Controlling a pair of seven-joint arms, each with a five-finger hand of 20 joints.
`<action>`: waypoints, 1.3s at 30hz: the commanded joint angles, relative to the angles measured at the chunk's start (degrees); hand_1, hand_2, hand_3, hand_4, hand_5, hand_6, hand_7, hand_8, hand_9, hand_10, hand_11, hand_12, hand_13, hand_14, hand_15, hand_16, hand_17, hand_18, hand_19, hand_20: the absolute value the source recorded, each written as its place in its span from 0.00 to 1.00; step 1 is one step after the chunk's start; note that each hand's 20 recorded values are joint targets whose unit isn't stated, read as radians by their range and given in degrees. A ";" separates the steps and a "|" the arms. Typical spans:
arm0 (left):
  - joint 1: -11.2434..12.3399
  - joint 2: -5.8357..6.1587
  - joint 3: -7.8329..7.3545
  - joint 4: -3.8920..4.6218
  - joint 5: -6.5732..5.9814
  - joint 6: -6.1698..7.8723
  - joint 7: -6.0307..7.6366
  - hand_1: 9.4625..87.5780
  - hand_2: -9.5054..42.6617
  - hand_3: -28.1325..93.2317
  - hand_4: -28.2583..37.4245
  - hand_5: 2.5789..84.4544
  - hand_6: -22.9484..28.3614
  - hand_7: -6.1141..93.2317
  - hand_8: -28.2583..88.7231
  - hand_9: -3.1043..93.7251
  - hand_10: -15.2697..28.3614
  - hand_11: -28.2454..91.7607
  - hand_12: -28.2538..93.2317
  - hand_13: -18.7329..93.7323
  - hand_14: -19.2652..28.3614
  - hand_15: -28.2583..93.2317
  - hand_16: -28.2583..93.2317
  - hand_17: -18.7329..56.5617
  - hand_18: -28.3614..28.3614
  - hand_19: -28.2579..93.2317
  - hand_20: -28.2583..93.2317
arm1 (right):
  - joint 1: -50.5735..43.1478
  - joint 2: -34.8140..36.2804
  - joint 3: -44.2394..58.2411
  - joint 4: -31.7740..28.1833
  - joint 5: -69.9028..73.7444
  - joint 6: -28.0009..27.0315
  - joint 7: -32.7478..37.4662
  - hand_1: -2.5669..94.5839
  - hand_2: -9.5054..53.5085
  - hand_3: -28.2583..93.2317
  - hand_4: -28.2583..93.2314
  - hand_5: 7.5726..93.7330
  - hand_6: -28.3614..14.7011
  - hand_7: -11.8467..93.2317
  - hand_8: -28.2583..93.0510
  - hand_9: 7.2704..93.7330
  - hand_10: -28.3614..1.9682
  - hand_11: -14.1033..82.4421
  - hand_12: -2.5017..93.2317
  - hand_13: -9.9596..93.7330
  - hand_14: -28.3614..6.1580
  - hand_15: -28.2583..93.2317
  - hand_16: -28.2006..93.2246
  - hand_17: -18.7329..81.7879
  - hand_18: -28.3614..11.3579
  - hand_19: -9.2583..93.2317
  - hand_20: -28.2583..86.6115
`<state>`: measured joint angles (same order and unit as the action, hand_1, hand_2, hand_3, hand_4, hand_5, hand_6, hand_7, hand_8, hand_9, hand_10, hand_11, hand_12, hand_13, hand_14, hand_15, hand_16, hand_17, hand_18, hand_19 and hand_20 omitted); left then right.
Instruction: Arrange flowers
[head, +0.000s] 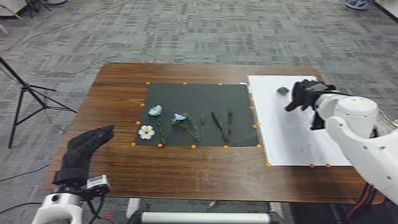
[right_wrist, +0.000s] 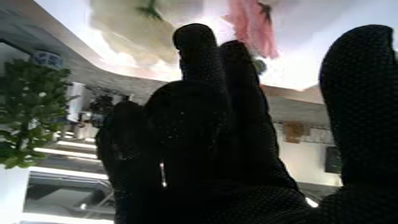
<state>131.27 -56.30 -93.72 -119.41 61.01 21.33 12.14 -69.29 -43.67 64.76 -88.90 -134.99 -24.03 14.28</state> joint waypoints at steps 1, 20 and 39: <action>1.00 -0.94 0.09 -0.78 0.22 -0.38 -0.47 0.27 0.07 0.77 0.04 0.62 0.40 0.24 0.15 0.54 0.66 0.40 0.31 0.49 0.74 0.37 0.23 0.28 0.74 0.34 0.36 | -1.22 -1.16 -1.12 3.07 -0.40 4.39 1.10 0.40 0.00 0.76 0.10 0.60 0.62 0.29 0.19 0.77 0.55 0.35 0.27 0.93 0.68 0.73 0.51 0.77 0.33 1.00 0.75; 1.10 -0.67 -0.66 -0.93 -0.39 -0.15 -0.39 0.26 0.09 0.77 0.04 0.62 0.40 0.24 0.15 0.54 0.66 0.40 0.31 0.49 0.74 0.37 0.23 0.28 0.74 0.34 0.36 | -0.46 2.03 -4.59 0.41 4.30 21.40 -1.05 0.61 0.03 0.69 0.07 0.81 0.68 0.34 0.36 0.97 0.64 0.40 0.27 1.00 0.75 0.72 0.52 0.84 0.35 1.00 0.79; -1.21 0.68 -0.50 0.02 -0.59 -0.98 -0.26 0.26 0.10 0.77 0.03 0.62 0.39 0.24 0.15 0.54 0.66 0.40 0.31 0.49 0.74 0.37 0.23 0.28 0.74 0.34 0.36 | 18.35 -5.60 -27.17 -4.19 2.25 12.50 -19.54 0.62 0.07 0.67 0.06 0.79 0.69 0.34 0.34 0.93 0.65 0.38 0.28 0.98 0.78 0.73 0.54 0.82 0.38 1.00 0.80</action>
<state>131.01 -55.86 -94.19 -119.42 60.74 21.23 12.07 -52.74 -42.90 43.16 -90.95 -129.10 -9.17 -1.50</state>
